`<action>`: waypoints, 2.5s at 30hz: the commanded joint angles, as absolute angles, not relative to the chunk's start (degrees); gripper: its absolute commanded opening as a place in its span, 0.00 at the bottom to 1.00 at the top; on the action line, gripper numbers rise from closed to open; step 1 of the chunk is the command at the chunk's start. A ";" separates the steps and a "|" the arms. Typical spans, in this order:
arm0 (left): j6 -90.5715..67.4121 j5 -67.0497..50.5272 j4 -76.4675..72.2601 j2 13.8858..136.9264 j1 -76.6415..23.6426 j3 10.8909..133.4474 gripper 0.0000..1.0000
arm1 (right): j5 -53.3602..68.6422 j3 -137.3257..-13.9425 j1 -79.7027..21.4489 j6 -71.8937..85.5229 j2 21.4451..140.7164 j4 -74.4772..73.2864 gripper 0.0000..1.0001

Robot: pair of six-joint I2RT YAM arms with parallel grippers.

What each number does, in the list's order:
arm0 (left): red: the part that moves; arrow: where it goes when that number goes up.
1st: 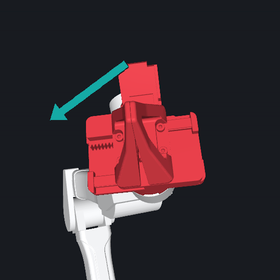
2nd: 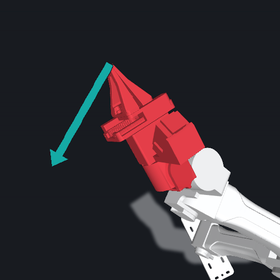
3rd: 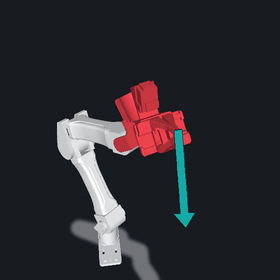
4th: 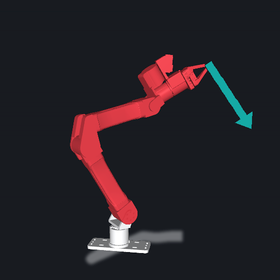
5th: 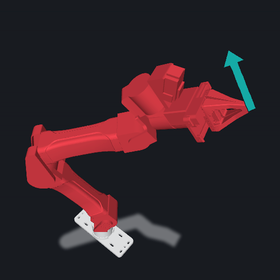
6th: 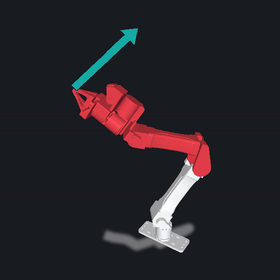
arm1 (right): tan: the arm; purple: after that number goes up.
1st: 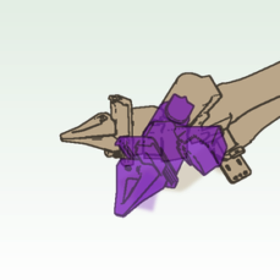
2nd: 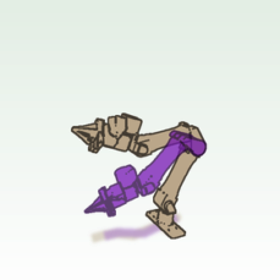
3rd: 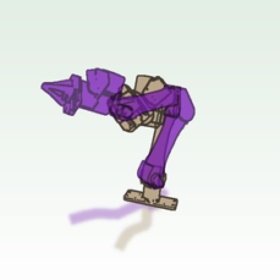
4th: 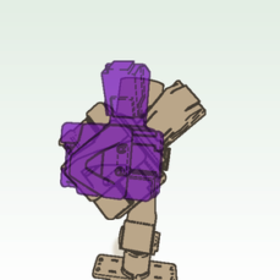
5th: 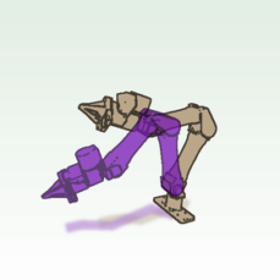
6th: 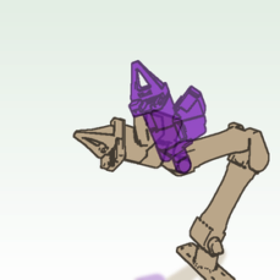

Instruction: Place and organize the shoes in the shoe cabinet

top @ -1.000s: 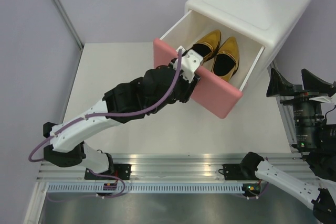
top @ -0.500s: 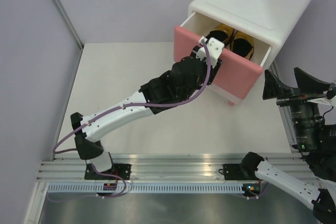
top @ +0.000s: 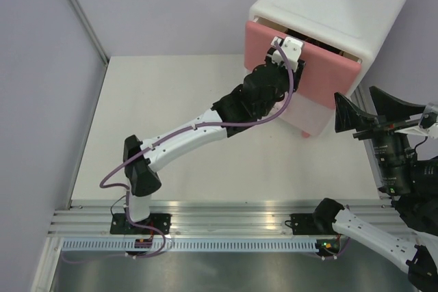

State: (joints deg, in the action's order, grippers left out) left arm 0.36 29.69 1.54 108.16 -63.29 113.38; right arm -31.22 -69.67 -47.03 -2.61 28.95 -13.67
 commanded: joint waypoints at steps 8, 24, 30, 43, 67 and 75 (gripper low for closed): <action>-4.30 25.05 -10.11 112.76 -61.00 117.51 0.58 | -30.06 -69.26 -46.93 -0.18 29.97 -13.27 0.98; -2.82 20.40 -8.44 114.08 -60.03 117.68 0.89 | -31.55 -69.79 -47.02 2.28 28.39 -17.22 0.98; -0.36 17.14 -8.88 115.05 -59.77 118.21 0.96 | -31.82 -69.79 -47.02 3.43 26.72 -19.60 0.98; -3.07 14.94 -5.89 111.55 -59.24 115.50 1.00 | -32.34 -71.10 -47.02 4.92 25.49 -24.43 0.98; -17.04 39.80 35.85 40.72 -59.15 67.09 1.00 | -39.81 -68.65 -47.02 1.05 16.00 -36.21 0.98; -27.59 45.44 47.70 24.97 -59.24 57.49 1.00 | -41.66 -63.63 -47.02 2.99 9.58 -38.93 0.98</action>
State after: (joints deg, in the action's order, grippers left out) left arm -20.97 41.60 41.28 28.16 -59.18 58.98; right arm -39.68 -64.34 -47.00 2.42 10.81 -37.36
